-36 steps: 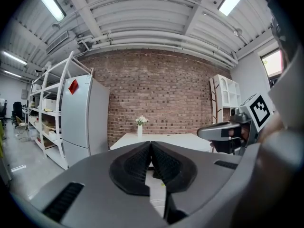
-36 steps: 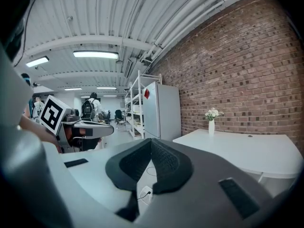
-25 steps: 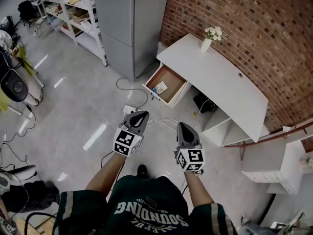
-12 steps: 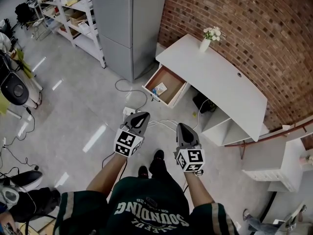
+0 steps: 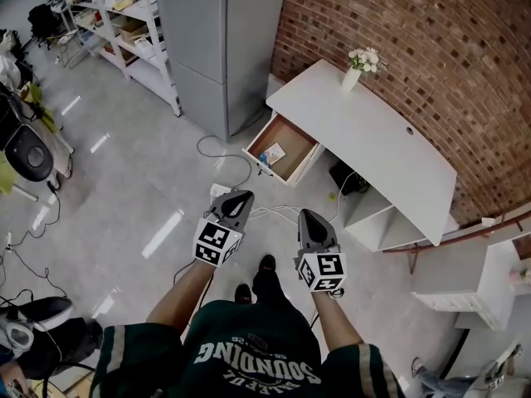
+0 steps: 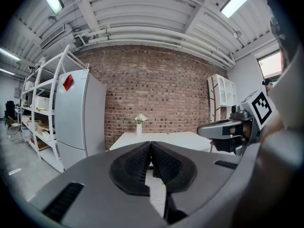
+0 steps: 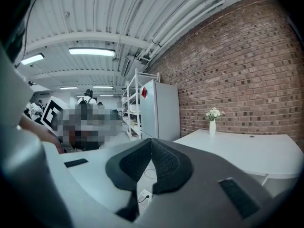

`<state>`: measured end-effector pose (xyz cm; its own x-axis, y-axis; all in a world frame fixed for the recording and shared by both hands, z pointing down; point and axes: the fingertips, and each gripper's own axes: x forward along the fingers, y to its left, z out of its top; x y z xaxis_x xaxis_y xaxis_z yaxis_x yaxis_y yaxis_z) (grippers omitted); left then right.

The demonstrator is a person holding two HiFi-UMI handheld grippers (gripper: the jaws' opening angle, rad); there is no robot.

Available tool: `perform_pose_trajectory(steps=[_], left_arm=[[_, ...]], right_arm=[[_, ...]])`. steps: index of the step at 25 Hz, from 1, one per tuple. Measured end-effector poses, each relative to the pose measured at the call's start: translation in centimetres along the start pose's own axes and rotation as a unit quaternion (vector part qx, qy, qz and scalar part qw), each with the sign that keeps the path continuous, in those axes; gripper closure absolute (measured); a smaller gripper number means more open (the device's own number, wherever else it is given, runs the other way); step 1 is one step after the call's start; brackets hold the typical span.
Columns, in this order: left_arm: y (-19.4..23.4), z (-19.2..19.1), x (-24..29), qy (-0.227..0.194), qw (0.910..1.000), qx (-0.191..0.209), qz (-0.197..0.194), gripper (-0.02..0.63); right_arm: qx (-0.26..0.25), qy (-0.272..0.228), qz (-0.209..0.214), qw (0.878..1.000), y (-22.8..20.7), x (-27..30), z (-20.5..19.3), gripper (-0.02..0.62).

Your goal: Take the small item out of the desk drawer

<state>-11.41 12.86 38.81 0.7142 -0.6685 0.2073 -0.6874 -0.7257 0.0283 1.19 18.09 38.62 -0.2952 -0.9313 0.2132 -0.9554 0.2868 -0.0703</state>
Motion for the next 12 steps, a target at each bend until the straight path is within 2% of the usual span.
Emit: perform_pose_trajectory(steps=[7, 12], left_arm=[[0.9, -0.2, 3.6, 0.006, 0.9999, -0.005, -0.008, 0.59], [1.7, 0.7, 7.8, 0.01, 0.9999, -0.005, -0.011, 0.589]], right_arm=[[0.0, 0.005, -0.004, 1.0, -2.4, 2.5, 0.2, 0.571], [0.004, 0.005, -0.007, 1.0, -6.0, 5.2, 1.1, 0.571]])
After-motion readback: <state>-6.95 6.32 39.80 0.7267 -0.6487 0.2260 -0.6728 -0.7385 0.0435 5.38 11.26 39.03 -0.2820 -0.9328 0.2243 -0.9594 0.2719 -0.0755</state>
